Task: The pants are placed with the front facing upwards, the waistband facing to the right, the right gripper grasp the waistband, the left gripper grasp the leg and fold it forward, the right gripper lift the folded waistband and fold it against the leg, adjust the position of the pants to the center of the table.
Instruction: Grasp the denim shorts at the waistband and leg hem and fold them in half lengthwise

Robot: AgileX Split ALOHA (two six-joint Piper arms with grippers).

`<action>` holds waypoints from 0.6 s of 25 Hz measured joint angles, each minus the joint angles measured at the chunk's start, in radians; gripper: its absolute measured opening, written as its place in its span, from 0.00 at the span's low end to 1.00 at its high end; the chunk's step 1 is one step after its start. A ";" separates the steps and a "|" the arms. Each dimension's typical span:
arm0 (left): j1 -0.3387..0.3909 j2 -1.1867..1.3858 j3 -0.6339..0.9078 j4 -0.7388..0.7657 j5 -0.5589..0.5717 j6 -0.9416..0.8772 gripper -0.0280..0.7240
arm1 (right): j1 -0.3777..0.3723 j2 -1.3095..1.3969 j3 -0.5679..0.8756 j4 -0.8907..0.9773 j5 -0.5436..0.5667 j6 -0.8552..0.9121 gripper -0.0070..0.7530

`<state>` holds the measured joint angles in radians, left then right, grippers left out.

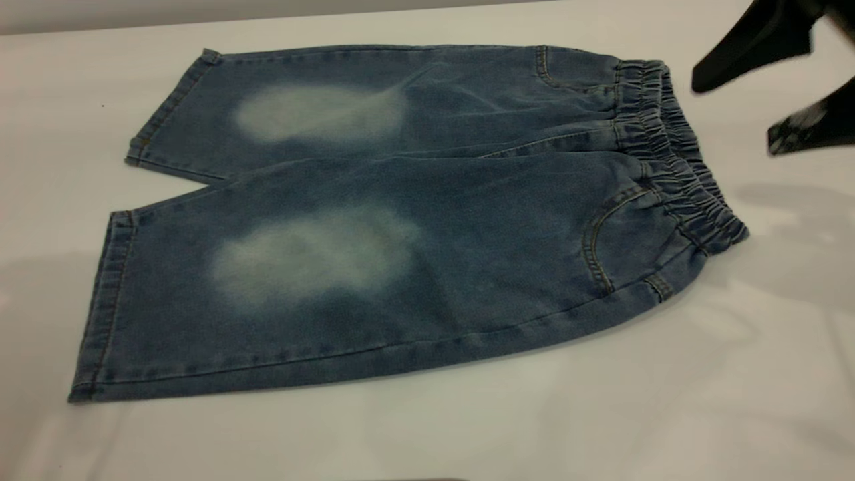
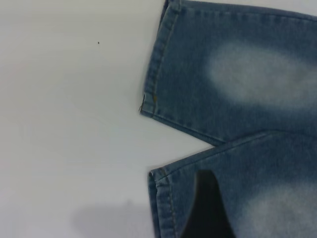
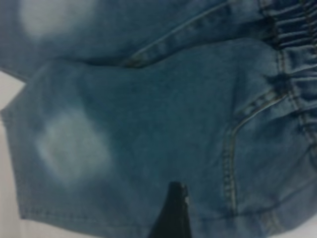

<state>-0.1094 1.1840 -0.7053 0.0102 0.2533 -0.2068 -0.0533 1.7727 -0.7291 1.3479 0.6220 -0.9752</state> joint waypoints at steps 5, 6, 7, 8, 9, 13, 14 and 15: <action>0.000 0.000 0.000 0.000 -0.002 0.000 0.68 | 0.000 0.121 -0.058 0.007 -0.001 -0.009 0.81; 0.000 0.000 -0.001 0.000 -0.002 0.000 0.68 | 0.000 0.137 -0.063 0.007 -0.001 -0.007 0.81; 0.000 0.000 -0.001 0.000 -0.002 0.000 0.68 | 0.000 0.150 -0.065 0.007 0.000 -0.007 0.81; 0.000 0.000 -0.001 0.000 -0.002 0.000 0.68 | 0.000 0.165 -0.066 0.007 0.000 -0.006 0.81; 0.000 0.000 -0.001 0.000 -0.002 0.000 0.68 | 0.000 0.180 -0.066 0.007 0.000 -0.006 0.80; 0.000 0.000 -0.001 0.000 -0.003 0.000 0.68 | -0.001 0.232 -0.066 0.002 0.000 0.000 0.80; 0.000 0.000 -0.001 0.000 -0.003 0.000 0.68 | -0.001 0.239 -0.066 0.000 -0.001 0.001 0.80; 0.000 0.000 -0.001 0.000 -0.003 0.000 0.68 | -0.002 0.245 -0.066 -0.001 -0.003 0.001 0.79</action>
<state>-0.1094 1.1840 -0.7059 0.0102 0.2506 -0.2068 -0.0550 2.0181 -0.7948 1.3471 0.6188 -0.9741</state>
